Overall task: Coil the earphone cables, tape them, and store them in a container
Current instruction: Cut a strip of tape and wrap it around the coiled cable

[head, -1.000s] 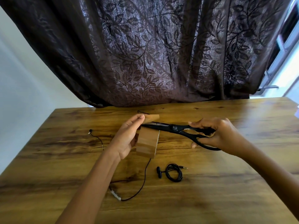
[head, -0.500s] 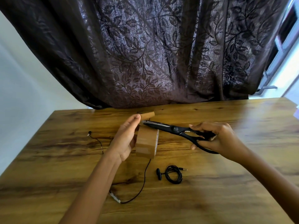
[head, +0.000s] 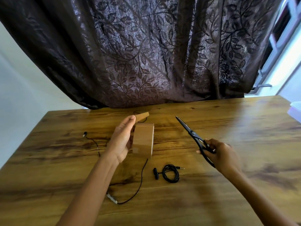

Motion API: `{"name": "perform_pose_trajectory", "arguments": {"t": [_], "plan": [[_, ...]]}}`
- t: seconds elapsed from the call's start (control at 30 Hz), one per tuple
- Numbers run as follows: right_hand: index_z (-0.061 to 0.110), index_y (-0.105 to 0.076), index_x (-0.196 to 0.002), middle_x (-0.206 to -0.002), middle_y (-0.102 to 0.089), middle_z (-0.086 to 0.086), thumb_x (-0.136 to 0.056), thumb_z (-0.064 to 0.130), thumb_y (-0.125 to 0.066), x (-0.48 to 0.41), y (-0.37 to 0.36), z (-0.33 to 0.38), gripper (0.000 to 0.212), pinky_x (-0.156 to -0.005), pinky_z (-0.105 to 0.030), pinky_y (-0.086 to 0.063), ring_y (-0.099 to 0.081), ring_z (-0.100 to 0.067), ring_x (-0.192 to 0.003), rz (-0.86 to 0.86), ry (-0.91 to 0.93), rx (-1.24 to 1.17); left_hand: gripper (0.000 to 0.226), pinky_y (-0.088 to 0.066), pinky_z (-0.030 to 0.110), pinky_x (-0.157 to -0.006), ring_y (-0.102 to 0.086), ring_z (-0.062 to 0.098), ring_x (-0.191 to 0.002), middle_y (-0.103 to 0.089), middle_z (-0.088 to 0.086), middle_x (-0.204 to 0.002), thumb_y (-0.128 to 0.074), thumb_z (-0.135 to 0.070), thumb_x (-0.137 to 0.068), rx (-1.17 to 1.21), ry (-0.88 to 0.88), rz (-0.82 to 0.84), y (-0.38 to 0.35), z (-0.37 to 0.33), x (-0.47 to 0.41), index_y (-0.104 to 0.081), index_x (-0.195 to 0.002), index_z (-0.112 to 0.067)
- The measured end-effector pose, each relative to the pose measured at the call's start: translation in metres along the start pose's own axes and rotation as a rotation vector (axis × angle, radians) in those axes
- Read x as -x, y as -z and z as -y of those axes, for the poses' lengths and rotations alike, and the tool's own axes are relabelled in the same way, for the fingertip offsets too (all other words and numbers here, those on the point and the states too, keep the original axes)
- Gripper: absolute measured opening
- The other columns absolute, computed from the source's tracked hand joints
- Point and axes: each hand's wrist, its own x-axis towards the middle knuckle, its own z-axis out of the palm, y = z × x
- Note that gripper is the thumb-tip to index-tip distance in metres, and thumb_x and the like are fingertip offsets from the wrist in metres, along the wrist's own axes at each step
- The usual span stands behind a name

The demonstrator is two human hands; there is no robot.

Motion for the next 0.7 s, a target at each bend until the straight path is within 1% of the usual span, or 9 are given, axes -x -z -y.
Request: {"name": "perform_pose_trajectory", "arguments": {"t": [0.1, 0.17, 0.23, 0.33, 0.4, 0.43, 0.53, 0.63, 0.7], "plan": [[0.011, -0.067, -0.107, -0.089, -0.072, -0.012, -0.076, 0.039, -0.073, 0.004, -0.018, -0.01, 0.042, -0.054, -0.028, -0.039, -0.065, -0.031, -0.079, 0.006, -0.104, 0.119, 0.019, -0.04, 0.03, -0.062, -0.053, 0.014, -0.077, -0.063, -0.005, -0.08, -0.047, -0.036, -0.092, -0.011, -0.003, 0.006, -0.004, 0.003, 0.0, -0.065, -0.087, -0.034], [0.012, -0.066, -0.106, -0.088, -0.07, -0.012, -0.085, 0.034, -0.064, 0.006, -0.026, -0.015, 0.03, -0.053, -0.028, -0.034, -0.065, -0.03, -0.078, 0.028, -0.159, 0.217, 0.019, -0.04, 0.029, -0.06, -0.054, 0.014, -0.074, -0.063, -0.004, -0.079, -0.046, -0.036, -0.093, 0.002, 0.006, 0.009, -0.006, 0.004, 0.001, -0.064, -0.09, -0.033], [0.011, -0.063, -0.105, -0.088, -0.069, -0.012, -0.091, 0.029, -0.056, 0.006, -0.032, -0.02, 0.024, -0.054, -0.029, -0.032, -0.064, -0.031, -0.079, 0.04, -0.179, 0.289, 0.019, -0.041, 0.029, -0.06, -0.054, 0.014, -0.075, -0.062, -0.002, -0.083, -0.046, -0.037, -0.093, 0.007, 0.015, 0.013, -0.008, 0.006, 0.0, -0.064, -0.097, -0.031], [0.005, -0.056, -0.095, -0.089, -0.067, -0.016, -0.093, 0.025, -0.051, 0.001, -0.038, -0.019, 0.021, -0.055, -0.03, -0.031, -0.061, -0.033, -0.077, 0.045, -0.243, 0.296, 0.026, -0.042, 0.032, -0.065, -0.053, 0.019, -0.085, -0.062, 0.001, -0.093, -0.046, -0.039, -0.092, -0.006, 0.021, 0.017, -0.01, 0.01, 0.0, -0.062, -0.109, -0.028], [0.005, -0.048, -0.089, -0.085, -0.066, -0.018, -0.091, 0.022, -0.052, -0.002, -0.04, -0.015, 0.018, -0.054, -0.031, -0.031, -0.056, -0.031, -0.068, 0.024, -0.287, 0.275, 0.026, -0.042, 0.033, -0.066, -0.053, 0.019, -0.085, -0.061, 0.001, -0.092, -0.046, -0.038, -0.092, -0.009, 0.023, 0.022, -0.012, 0.012, 0.001, -0.062, -0.108, -0.027], [0.005, -0.047, -0.089, -0.085, -0.066, -0.018, -0.091, 0.021, -0.053, -0.004, -0.041, -0.015, 0.017, -0.054, -0.03, -0.032, -0.056, -0.031, -0.067, 0.022, -0.284, 0.294, 0.024, -0.042, 0.032, -0.065, -0.053, 0.019, -0.083, -0.061, 0.0, -0.09, -0.045, -0.038, -0.092, -0.007, 0.025, 0.026, -0.013, 0.013, 0.002, -0.062, -0.105, -0.027], [0.004, -0.054, -0.095, -0.088, -0.067, -0.015, -0.092, 0.021, -0.051, -0.009, -0.045, -0.014, 0.017, -0.054, -0.029, -0.034, -0.063, -0.032, -0.078, 0.051, -0.249, 0.387, 0.019, -0.043, 0.031, -0.062, -0.054, 0.016, -0.079, -0.061, -0.003, -0.086, -0.045, -0.036, -0.093, 0.015, 0.034, 0.025, -0.017, 0.014, 0.003, -0.062, -0.099, -0.029], [0.008, -0.06, -0.098, -0.089, -0.068, -0.009, -0.094, 0.022, -0.048, -0.013, -0.048, -0.014, 0.019, -0.054, -0.027, -0.035, -0.063, -0.025, -0.079, 0.081, -0.224, 0.457, 0.022, -0.042, 0.029, -0.059, -0.055, 0.014, -0.075, -0.061, -0.003, -0.083, -0.045, -0.036, -0.093, 0.03, 0.04, 0.022, -0.02, 0.014, 0.005, -0.061, -0.106, -0.027], [0.01, -0.063, -0.097, -0.09, -0.068, -0.006, -0.094, 0.02, -0.049, -0.014, -0.049, -0.012, 0.018, -0.052, -0.024, -0.032, -0.064, -0.022, -0.079, 0.105, -0.234, 0.517, 0.024, -0.042, 0.029, -0.059, -0.054, 0.013, -0.074, -0.061, -0.003, -0.084, -0.045, -0.036, -0.094, 0.032, 0.044, 0.02, -0.02, 0.015, 0.007, -0.059, -0.109, -0.026]]}}
